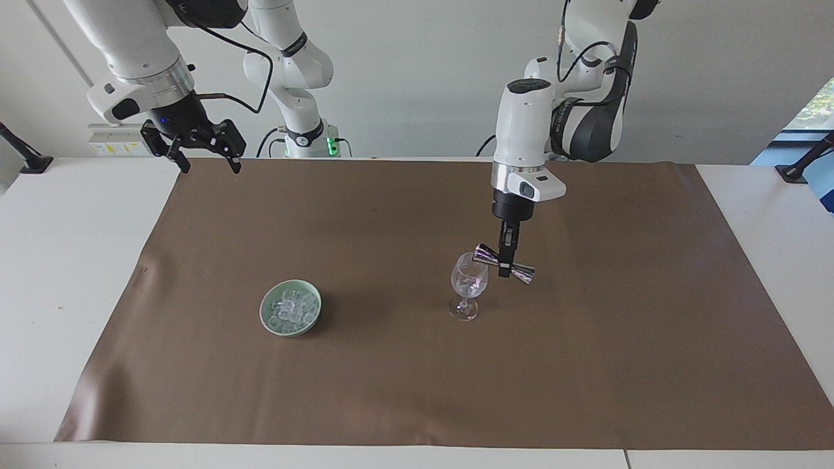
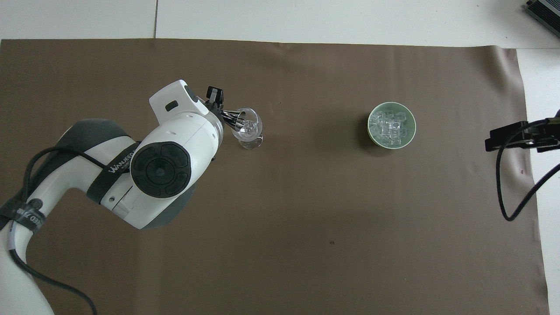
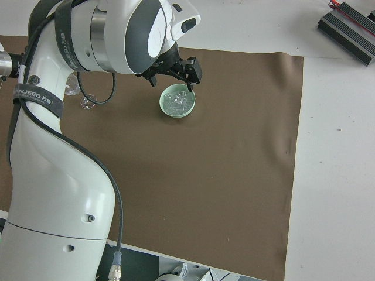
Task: Pour wine and add ice with both arms
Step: 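Hold the silver cup tipped over the glass with the left gripper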
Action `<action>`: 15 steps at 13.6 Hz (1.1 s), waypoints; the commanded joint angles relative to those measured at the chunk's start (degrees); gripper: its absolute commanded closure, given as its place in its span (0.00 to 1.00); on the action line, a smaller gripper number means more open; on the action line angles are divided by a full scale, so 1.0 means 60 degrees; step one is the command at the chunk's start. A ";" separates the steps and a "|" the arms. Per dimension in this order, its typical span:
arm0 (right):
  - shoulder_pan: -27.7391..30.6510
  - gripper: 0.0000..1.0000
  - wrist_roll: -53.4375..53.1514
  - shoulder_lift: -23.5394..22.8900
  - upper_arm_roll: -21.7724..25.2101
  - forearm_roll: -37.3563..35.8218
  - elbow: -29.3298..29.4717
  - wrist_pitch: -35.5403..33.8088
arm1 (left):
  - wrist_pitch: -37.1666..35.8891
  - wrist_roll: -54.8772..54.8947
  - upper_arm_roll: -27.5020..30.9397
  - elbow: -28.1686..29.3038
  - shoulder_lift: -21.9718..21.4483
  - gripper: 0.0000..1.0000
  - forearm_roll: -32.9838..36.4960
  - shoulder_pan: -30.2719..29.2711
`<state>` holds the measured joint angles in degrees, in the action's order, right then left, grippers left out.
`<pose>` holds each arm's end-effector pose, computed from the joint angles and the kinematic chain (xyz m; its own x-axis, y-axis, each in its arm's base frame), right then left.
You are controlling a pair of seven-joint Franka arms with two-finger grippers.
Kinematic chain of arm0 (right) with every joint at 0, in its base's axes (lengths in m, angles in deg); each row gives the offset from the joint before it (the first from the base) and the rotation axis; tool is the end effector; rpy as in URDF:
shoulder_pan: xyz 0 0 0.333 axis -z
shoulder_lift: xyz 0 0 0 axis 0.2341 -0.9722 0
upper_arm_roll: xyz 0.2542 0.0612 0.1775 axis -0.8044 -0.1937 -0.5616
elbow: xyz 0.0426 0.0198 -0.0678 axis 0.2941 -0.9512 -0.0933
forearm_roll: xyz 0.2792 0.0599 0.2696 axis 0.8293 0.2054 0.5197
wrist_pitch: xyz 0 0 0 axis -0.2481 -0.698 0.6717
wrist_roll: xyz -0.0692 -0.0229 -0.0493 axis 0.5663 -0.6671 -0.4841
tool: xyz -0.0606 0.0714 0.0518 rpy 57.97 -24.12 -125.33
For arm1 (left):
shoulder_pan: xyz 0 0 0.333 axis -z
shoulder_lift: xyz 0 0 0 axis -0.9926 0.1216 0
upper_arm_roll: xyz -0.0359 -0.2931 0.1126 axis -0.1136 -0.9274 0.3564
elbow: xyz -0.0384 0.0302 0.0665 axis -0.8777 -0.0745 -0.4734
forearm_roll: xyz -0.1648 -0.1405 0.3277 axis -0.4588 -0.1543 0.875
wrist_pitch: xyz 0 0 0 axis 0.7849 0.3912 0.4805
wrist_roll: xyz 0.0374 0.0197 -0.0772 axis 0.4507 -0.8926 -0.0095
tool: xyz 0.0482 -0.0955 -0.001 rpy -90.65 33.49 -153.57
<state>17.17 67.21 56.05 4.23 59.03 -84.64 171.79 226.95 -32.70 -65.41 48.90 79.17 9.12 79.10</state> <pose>0.5471 -0.0115 0.6415 0.9994 -0.0318 -0.0151 -0.0321 -0.9994 -0.0159 0.5503 -0.3106 0.4739 0.3051 0.9449 0.1188 0.8141 -0.3235 0.4822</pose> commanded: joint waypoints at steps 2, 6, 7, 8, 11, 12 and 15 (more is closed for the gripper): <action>0.0082 0.00 0.0052 0.0155 -0.0037 0.0081 -0.0195 0.0038 | -0.0421 -0.0194 -0.0016 -0.0450 0.0273 1.00 0.0469 0.0183; 0.0082 0.00 0.0037 0.0155 -0.0037 0.0081 -0.0195 0.0038 | -0.0553 -0.0179 -0.0031 -0.0568 0.0346 1.00 0.0717 0.0183; 0.0082 0.00 0.0052 0.0155 -0.0022 0.0081 -0.0195 0.0038 | -0.0553 -0.0179 -0.0031 -0.0568 0.0346 1.00 0.0732 0.0183; 0.0097 0.00 0.0037 0.0155 -0.0022 0.0081 -0.0195 0.0067 | -0.0553 -0.0150 -0.0031 -0.0568 0.0346 1.00 0.0776 0.0183; 0.0083 0.00 0.0008 0.0155 -0.0037 0.0081 -0.0195 0.0068 | -0.0553 -0.0135 -0.0089 -0.0568 0.0346 1.00 0.0864 0.0183; 0.0082 0.00 0.0008 0.0155 -0.0037 0.0081 -0.0195 0.0068 | -0.0553 -0.0135 -0.0104 -0.0568 0.0346 1.00 0.0922 0.0183; 0.0082 0.00 0.0037 0.0155 -0.0037 0.0081 -0.0195 0.0068 | -0.0553 -0.0120 -0.0148 -0.0568 0.0346 1.00 0.1069 0.0183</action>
<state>17.17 67.21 56.05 4.23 59.03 -84.64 171.79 225.31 -32.71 -66.49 47.32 80.29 13.81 79.16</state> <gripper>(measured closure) 0.000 0.784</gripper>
